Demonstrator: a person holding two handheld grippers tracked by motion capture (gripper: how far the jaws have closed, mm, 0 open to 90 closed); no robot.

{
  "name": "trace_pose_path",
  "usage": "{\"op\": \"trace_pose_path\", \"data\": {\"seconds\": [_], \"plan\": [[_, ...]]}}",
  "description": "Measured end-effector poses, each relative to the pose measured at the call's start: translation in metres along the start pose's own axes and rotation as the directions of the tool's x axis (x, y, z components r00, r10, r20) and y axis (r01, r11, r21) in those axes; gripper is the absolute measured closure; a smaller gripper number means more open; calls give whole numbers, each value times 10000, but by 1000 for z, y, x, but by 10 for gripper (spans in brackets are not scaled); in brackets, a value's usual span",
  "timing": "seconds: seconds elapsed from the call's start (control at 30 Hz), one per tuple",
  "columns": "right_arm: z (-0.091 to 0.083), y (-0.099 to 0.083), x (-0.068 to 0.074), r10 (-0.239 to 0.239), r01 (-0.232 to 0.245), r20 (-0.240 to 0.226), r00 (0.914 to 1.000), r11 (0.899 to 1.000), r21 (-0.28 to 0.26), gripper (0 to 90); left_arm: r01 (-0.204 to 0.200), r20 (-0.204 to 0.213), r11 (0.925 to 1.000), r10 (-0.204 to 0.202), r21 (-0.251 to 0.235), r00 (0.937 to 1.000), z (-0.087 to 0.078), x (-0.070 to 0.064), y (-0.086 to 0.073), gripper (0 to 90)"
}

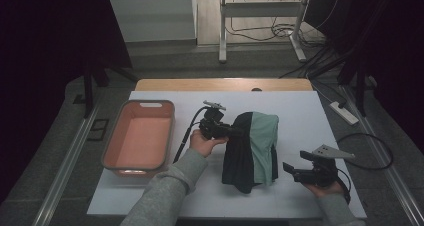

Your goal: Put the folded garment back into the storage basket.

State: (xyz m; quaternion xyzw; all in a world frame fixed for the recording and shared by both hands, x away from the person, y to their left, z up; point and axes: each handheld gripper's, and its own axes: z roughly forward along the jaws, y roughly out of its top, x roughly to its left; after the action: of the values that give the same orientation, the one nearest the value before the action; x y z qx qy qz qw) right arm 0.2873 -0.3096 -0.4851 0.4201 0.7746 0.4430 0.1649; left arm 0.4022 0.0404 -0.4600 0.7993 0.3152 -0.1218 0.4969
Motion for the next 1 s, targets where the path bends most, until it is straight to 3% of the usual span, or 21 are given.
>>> {"op": "trace_pose_path", "data": {"seconds": [0.67, 1.0], "plan": [[0, 0, -1, 34, -34, 6, 10000, 10000, -60, 155, -275, 525, 9934, 335, -1116, 9981, -26, -16, 10, 743], [0, 0, -1, 41, -41, 23, 10000, 10000, -65, 154, -470, 299, 9894, 516, -1376, 9982, -41, -22, 13, 743]]}}
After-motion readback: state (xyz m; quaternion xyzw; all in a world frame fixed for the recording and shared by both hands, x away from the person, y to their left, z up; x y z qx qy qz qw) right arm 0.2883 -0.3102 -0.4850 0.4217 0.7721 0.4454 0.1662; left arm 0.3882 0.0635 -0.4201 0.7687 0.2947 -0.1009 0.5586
